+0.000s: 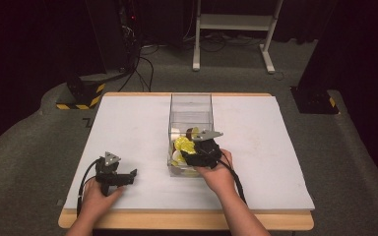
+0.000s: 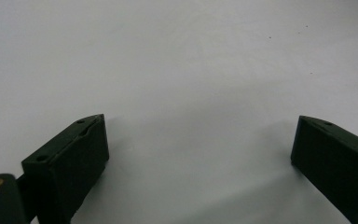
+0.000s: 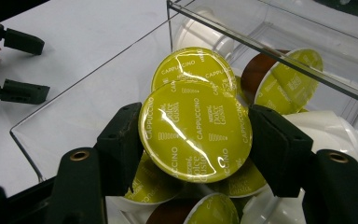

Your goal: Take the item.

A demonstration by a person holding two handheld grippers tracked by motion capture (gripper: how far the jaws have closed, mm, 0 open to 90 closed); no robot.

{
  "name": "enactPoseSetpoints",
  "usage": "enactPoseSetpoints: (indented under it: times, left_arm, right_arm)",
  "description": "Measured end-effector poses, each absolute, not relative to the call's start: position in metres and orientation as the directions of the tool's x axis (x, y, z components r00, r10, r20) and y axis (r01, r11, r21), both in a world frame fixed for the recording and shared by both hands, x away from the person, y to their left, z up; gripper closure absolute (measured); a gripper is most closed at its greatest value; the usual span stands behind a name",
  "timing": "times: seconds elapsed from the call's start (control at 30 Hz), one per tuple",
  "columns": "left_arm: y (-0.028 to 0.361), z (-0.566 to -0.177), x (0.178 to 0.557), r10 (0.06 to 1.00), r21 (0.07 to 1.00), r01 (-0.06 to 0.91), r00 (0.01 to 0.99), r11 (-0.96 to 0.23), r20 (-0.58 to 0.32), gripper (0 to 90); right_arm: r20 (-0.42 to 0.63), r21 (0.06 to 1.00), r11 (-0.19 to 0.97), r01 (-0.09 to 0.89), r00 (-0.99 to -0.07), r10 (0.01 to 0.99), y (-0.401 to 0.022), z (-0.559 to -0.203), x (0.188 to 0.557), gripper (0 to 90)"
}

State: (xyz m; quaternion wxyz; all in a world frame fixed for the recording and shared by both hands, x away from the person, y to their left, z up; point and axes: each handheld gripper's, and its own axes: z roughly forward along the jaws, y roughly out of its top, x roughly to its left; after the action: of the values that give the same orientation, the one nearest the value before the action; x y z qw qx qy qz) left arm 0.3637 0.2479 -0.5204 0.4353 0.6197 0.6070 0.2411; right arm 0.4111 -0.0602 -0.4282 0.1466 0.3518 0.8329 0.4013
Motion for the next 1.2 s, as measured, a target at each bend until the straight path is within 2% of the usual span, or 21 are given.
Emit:
enactPoseSetpoints:
  times: [0.7, 1.2]
  left_arm:
    - [0.247, -0.521, 0.364, 0.962, 0.833, 0.540, 0.145, 0.121, -0.233, 4.3]
    - [0.247, -0.521, 0.364, 0.962, 0.833, 0.540, 0.145, 0.119, -0.232, 4.3]
  right_arm:
    - [0.010, 0.834, 0.392, 0.387, -0.722, 0.692, -0.069, -0.421, 0.391, 38.6]
    - [0.043, 0.866, 0.331, 0.374, -0.717, 0.696, -0.078, -0.416, 0.389, 38.6]
